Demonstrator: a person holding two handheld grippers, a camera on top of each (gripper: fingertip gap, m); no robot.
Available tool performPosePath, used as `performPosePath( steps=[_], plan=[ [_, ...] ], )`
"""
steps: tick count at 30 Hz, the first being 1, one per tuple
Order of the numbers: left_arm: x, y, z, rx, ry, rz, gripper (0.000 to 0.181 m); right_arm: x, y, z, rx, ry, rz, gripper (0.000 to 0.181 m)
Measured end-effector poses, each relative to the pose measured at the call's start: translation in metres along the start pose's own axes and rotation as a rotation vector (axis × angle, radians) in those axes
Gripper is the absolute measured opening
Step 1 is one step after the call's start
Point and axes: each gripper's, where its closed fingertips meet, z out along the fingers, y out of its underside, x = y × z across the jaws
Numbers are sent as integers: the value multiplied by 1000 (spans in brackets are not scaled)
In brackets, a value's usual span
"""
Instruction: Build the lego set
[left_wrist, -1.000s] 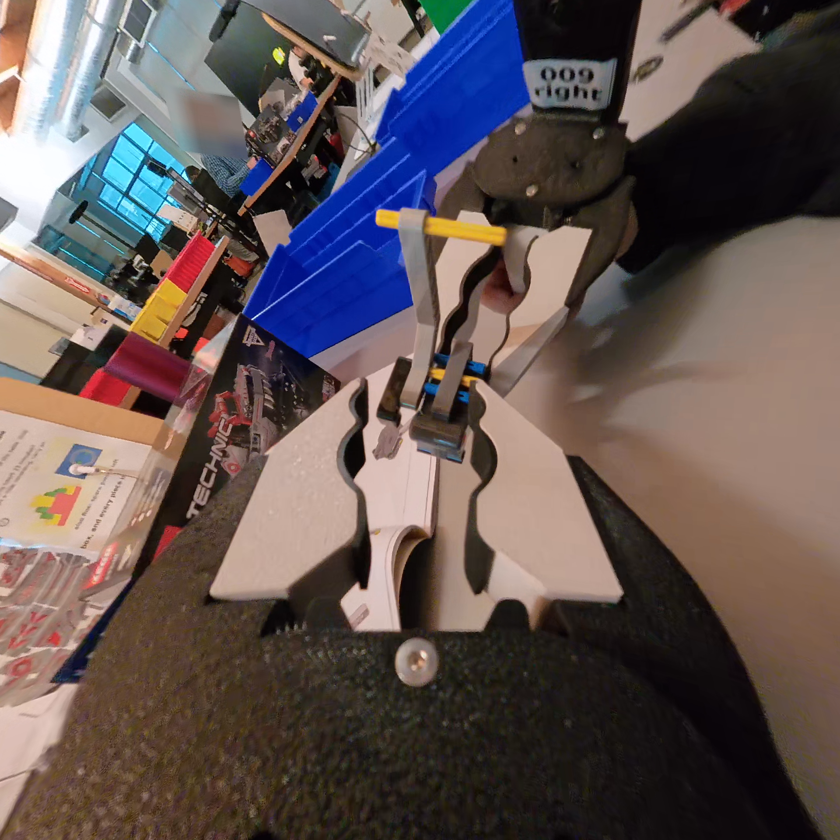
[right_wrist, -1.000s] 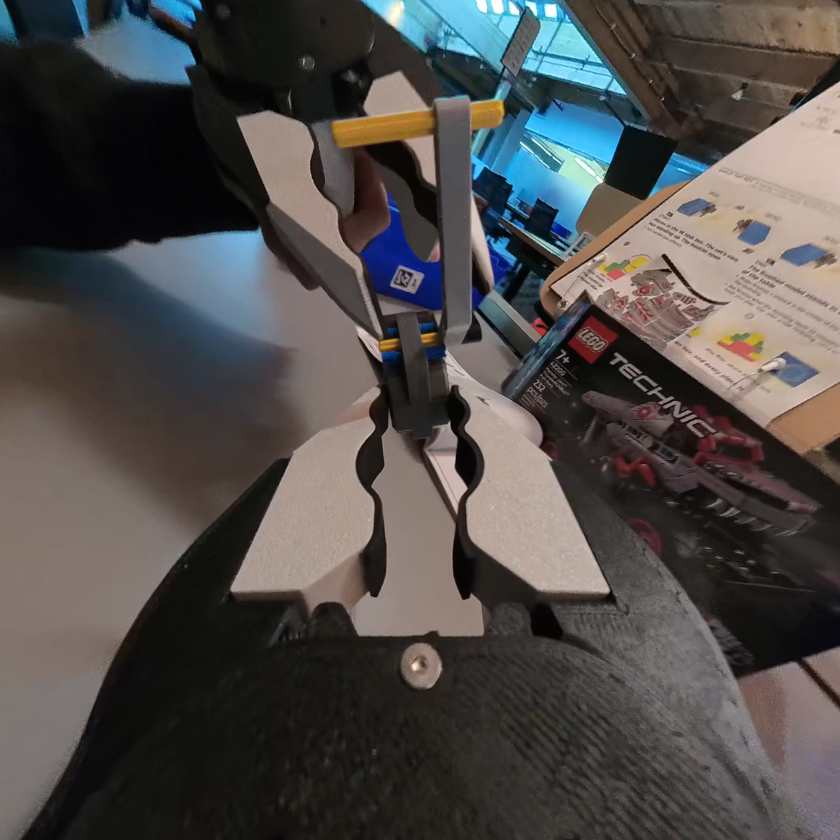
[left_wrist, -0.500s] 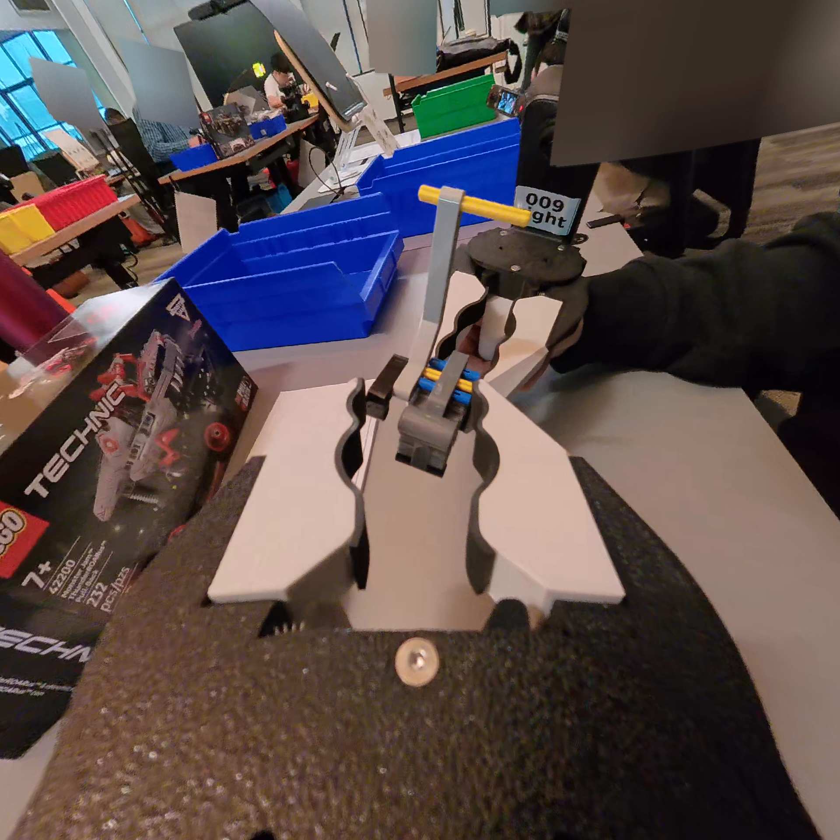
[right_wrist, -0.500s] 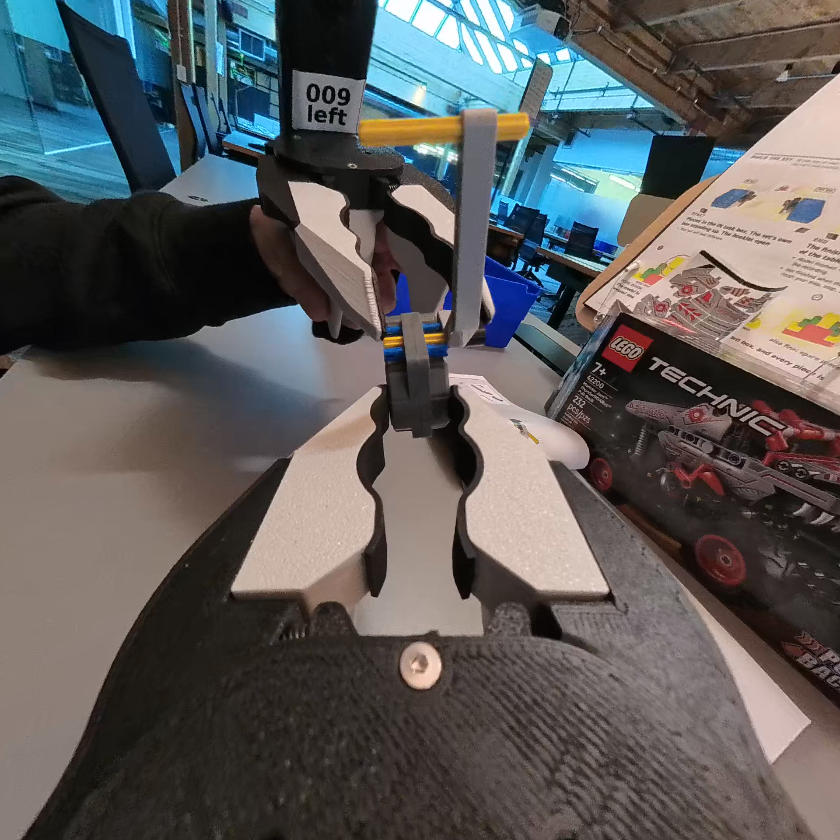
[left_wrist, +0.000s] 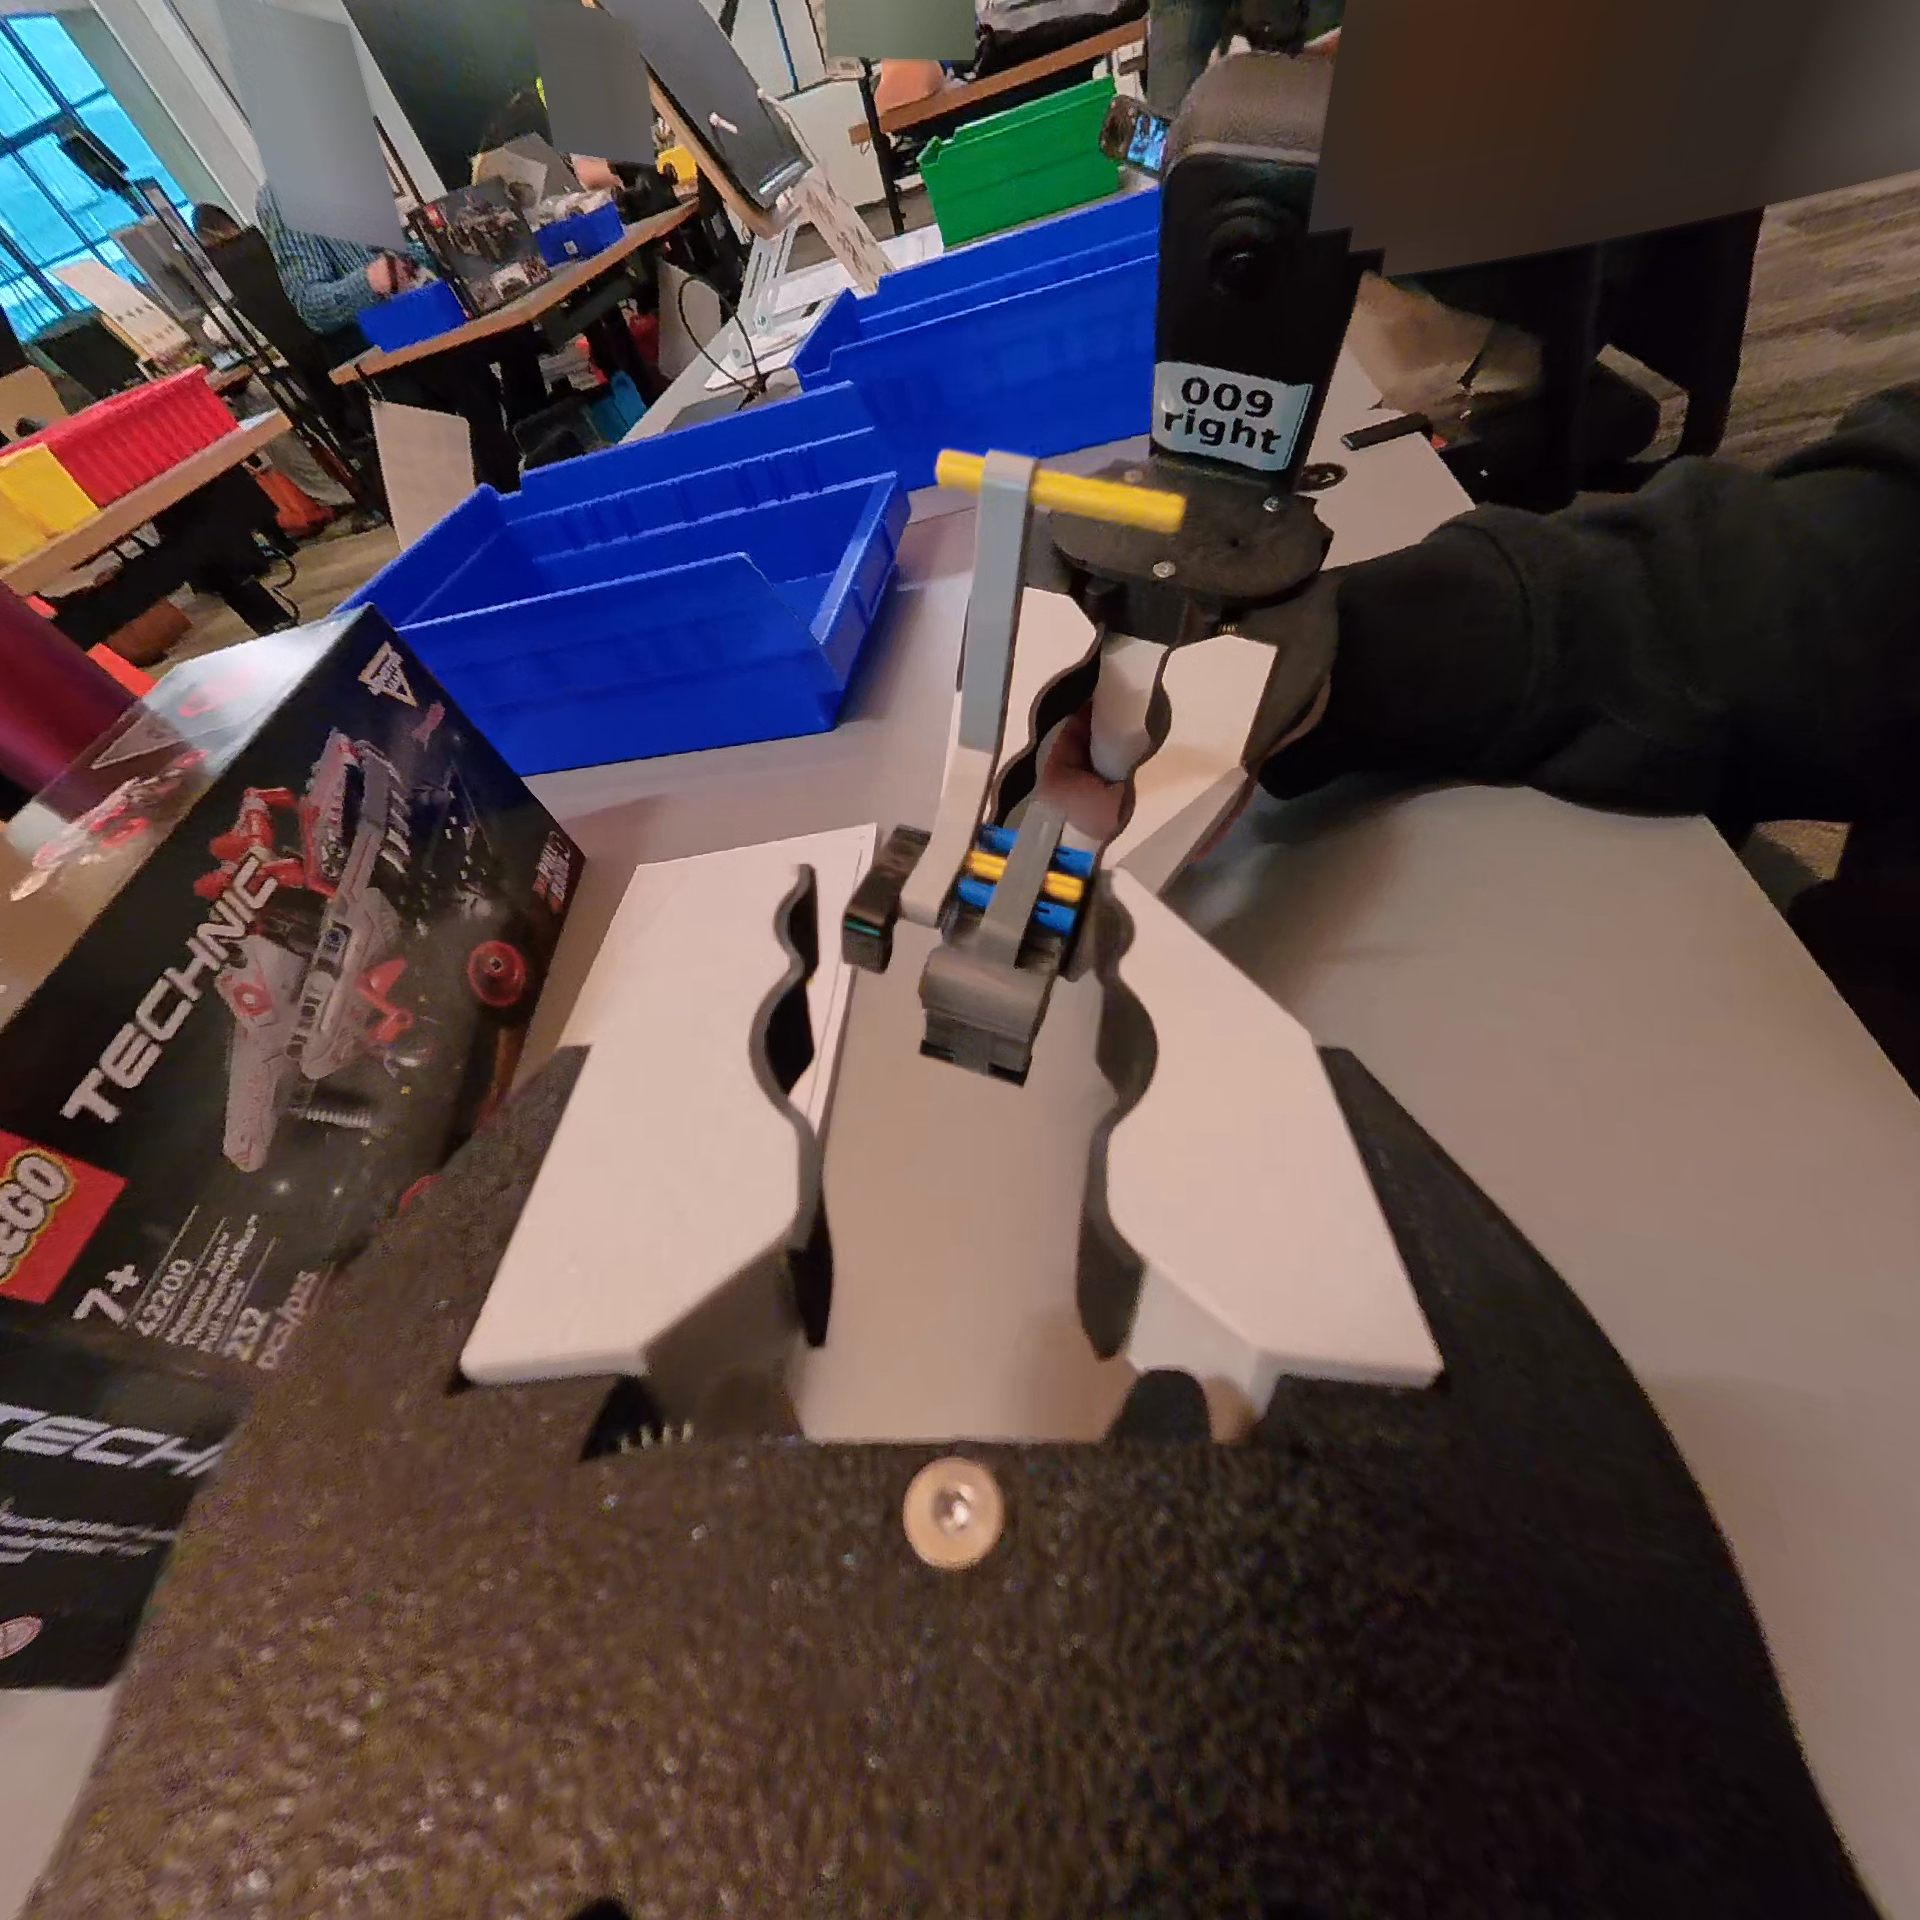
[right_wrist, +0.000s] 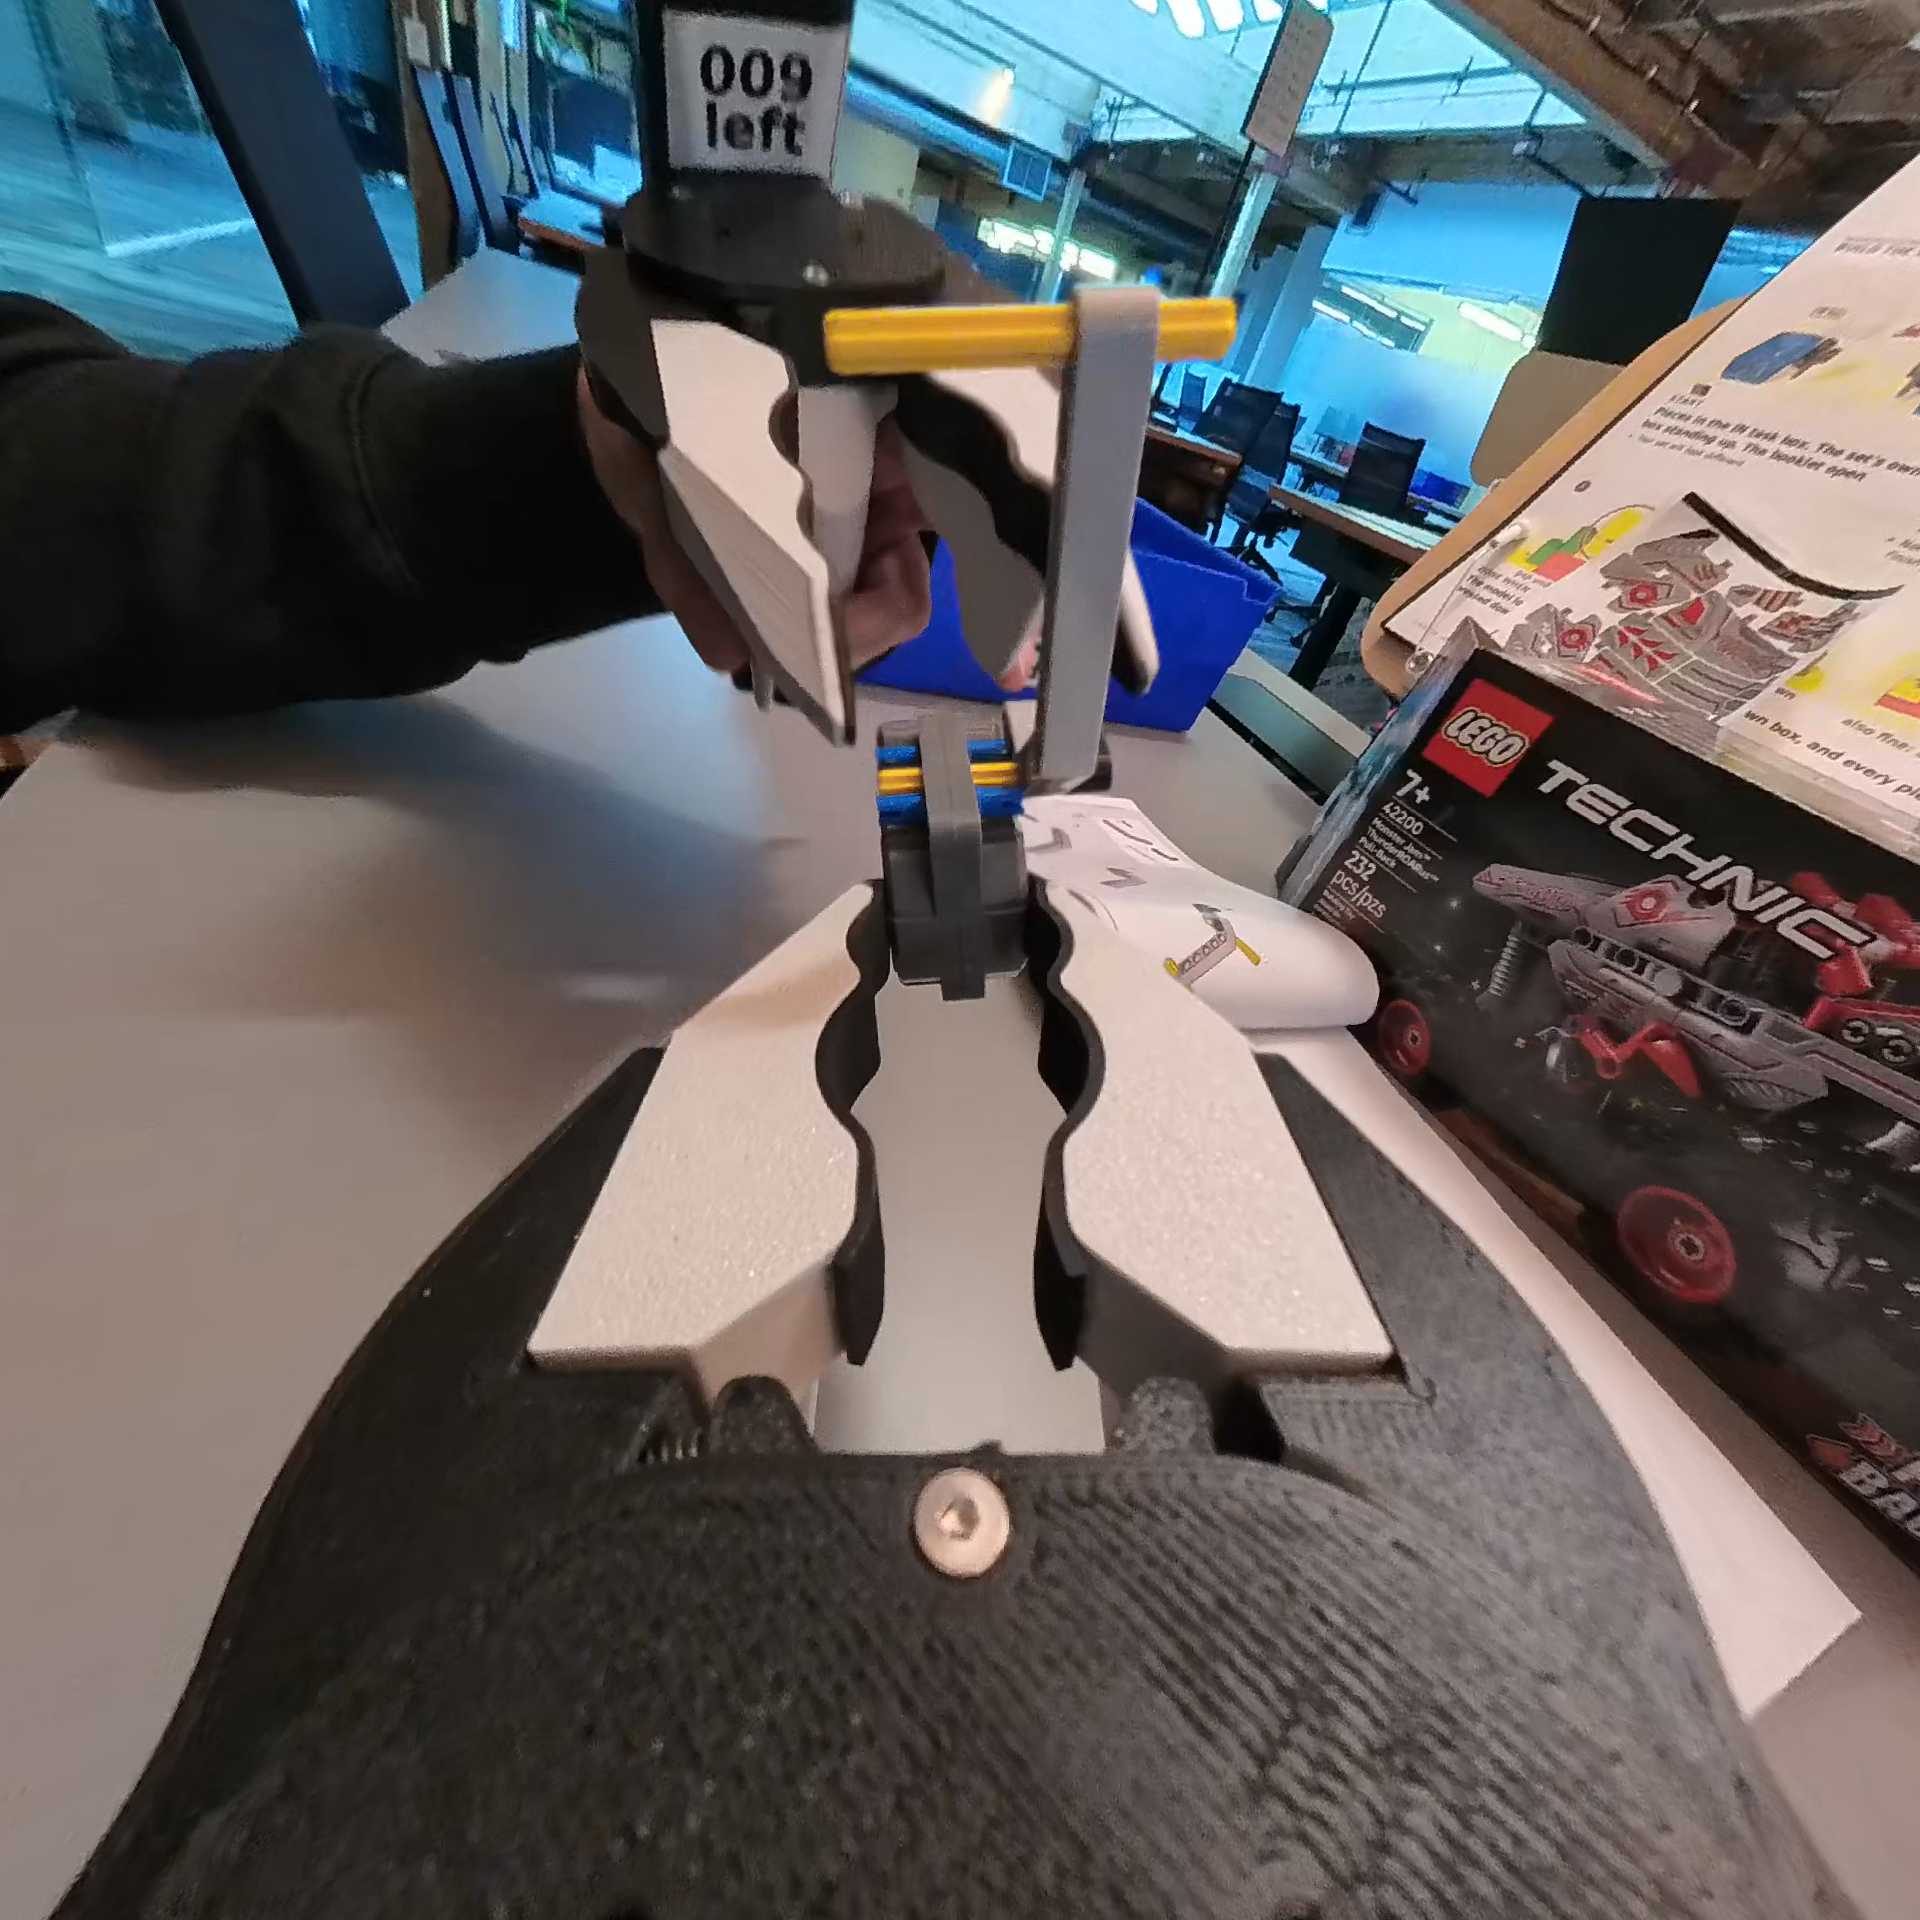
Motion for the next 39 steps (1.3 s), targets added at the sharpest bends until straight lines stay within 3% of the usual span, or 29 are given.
performPosePath(
  steps=[9, 18, 32, 36, 39],
  plan=[
    [4, 14, -12, -87, 33, 43, 50, -12, 5, 1, -27, -72, -13, 24],
    [19, 21, -8, -80, 99, 76, 32, -25, 5, 2, -23, -152, 1, 24],
    [22, 26, -11, -75, 99, 112, 37, -31, 8, 3, -49, -190, -9, 24],
    [19, 4, -24, 40, 99, 60, 46, -31, 8, 3, -46, -190, -5, 24],
    [17, -17, -29, 147, 86, 38, 33, -34, 11, 5, -67, -198, -18, 24]
  ],
)
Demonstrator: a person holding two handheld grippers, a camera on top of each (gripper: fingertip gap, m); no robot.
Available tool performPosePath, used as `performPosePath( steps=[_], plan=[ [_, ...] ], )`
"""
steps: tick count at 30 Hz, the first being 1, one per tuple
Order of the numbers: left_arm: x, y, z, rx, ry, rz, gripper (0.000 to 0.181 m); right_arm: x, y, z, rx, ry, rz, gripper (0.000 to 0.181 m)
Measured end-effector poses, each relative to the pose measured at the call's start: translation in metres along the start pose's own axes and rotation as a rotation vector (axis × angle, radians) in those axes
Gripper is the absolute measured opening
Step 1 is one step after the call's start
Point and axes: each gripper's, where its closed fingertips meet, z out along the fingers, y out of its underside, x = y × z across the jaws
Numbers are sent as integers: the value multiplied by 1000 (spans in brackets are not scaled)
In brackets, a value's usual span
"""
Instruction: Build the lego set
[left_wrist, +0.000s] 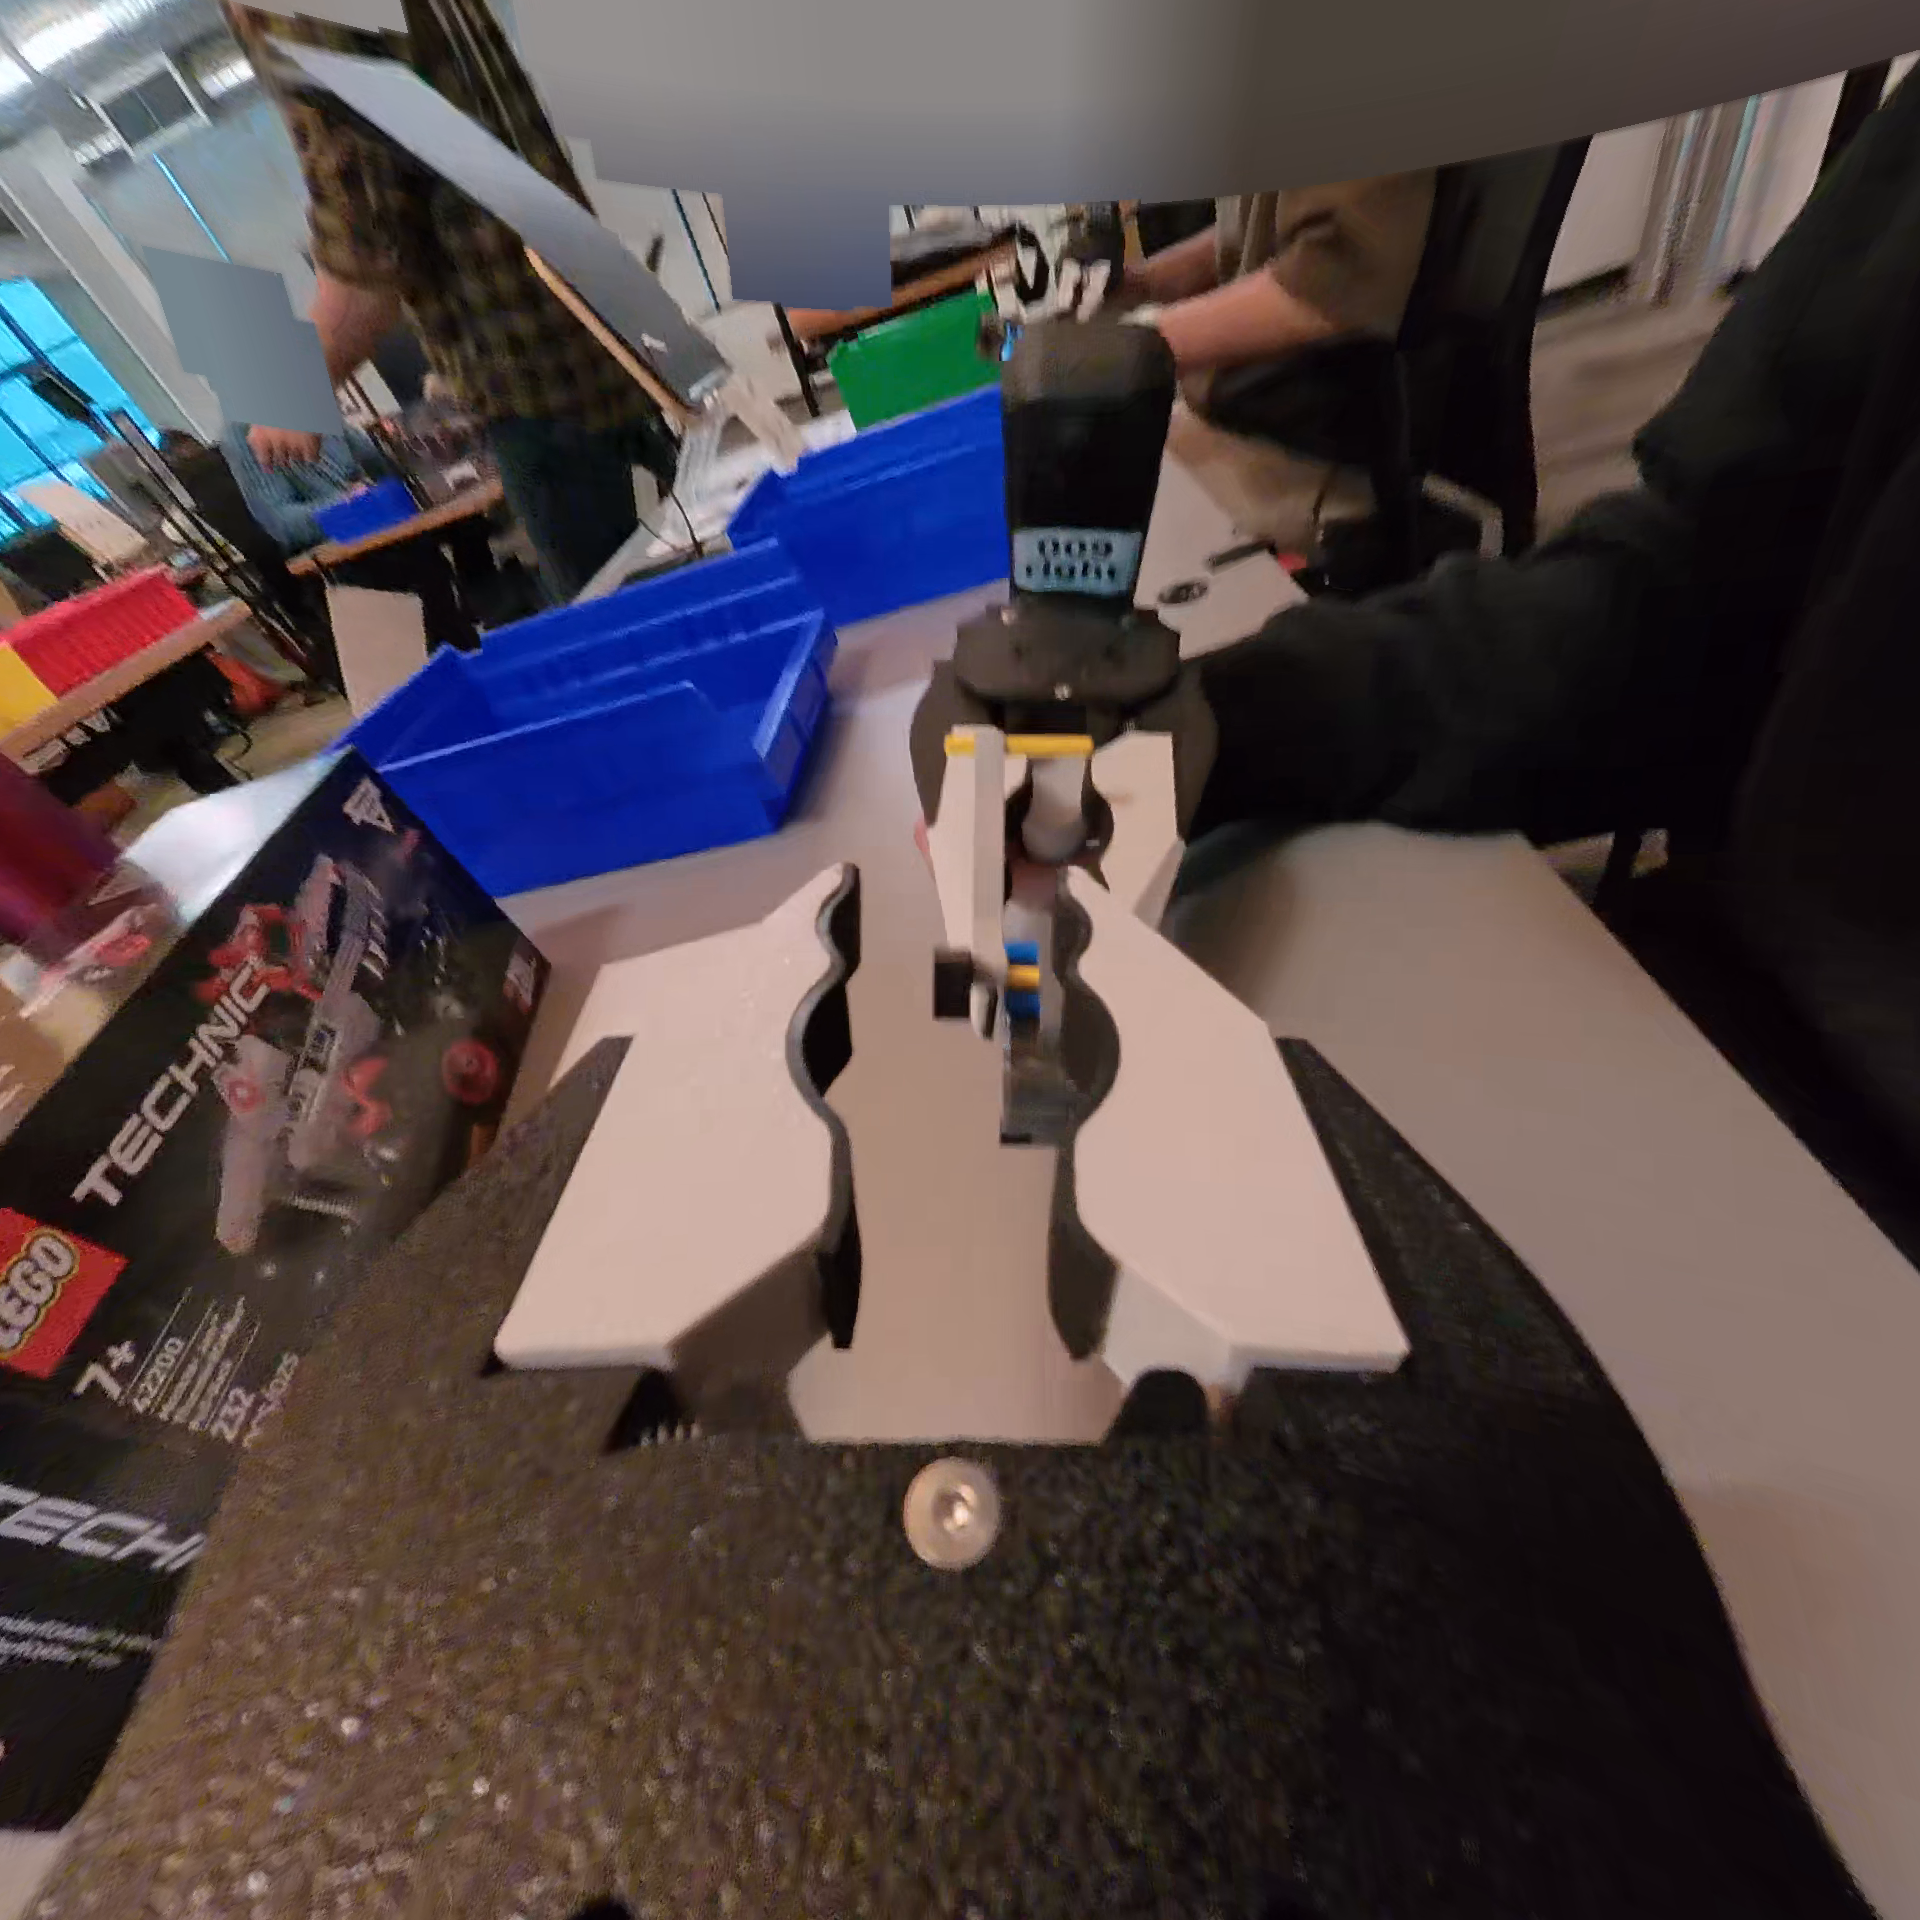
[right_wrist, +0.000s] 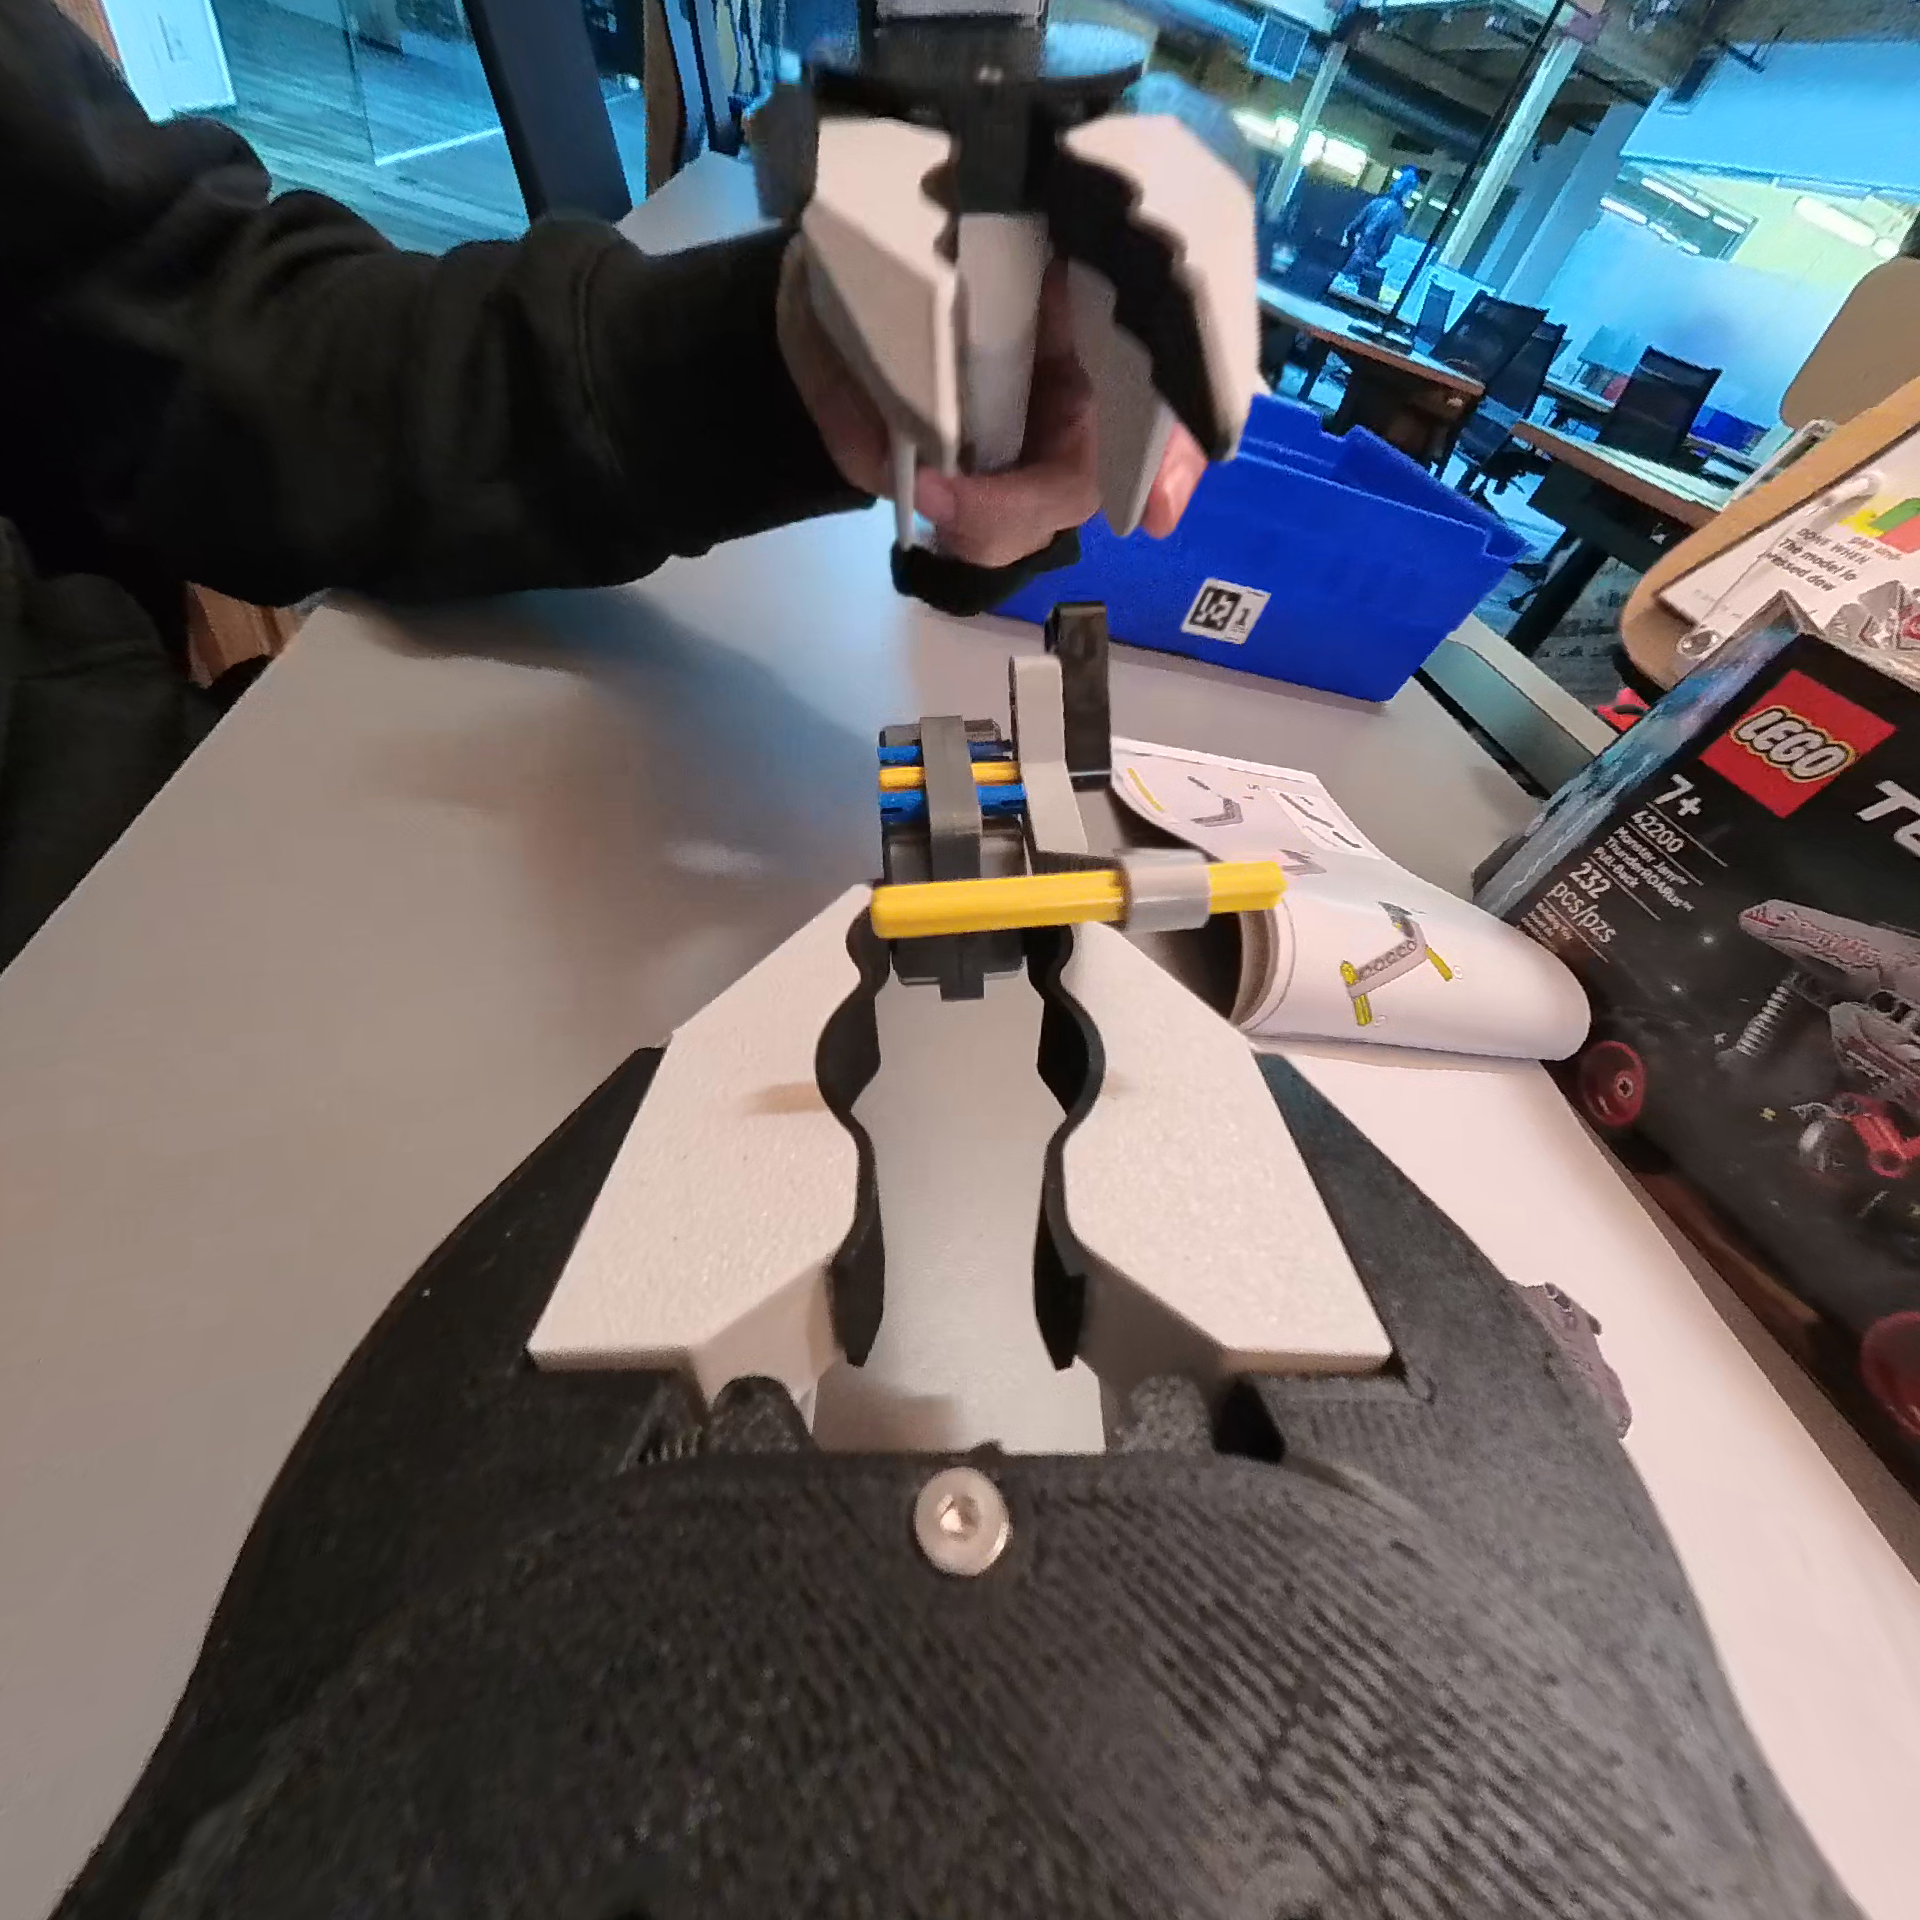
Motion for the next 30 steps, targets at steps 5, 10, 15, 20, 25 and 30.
performPosePath(
  steps=[5, 10, 15, 20, 25, 30],
  plan=[
    [1, 19, 12, -71, 12, -46, 25, -3, 3, 3, -24, -8, -20, 24],
    [-3, 33, 12, -112, 11, -75, 7, 0, -3, -2, 23, 2, 2, 24],
    [-1, 35, 15, -108, 23, -85, 7, -1, -5, -3, 40, -11, 21, 24],
    [-3, 36, 13, -112, 13, -109, 19, 0, -7, -4, 53, -10, 38, 24],
    [2, 26, 11, -8, 87, -203, 28, -2, -7, -4, 54, -25, 38, 24],
    [5, 8, 14, 44, 67, -139, 25, -2, -5, -1, 37, -15, 23, 24]
  ],
)
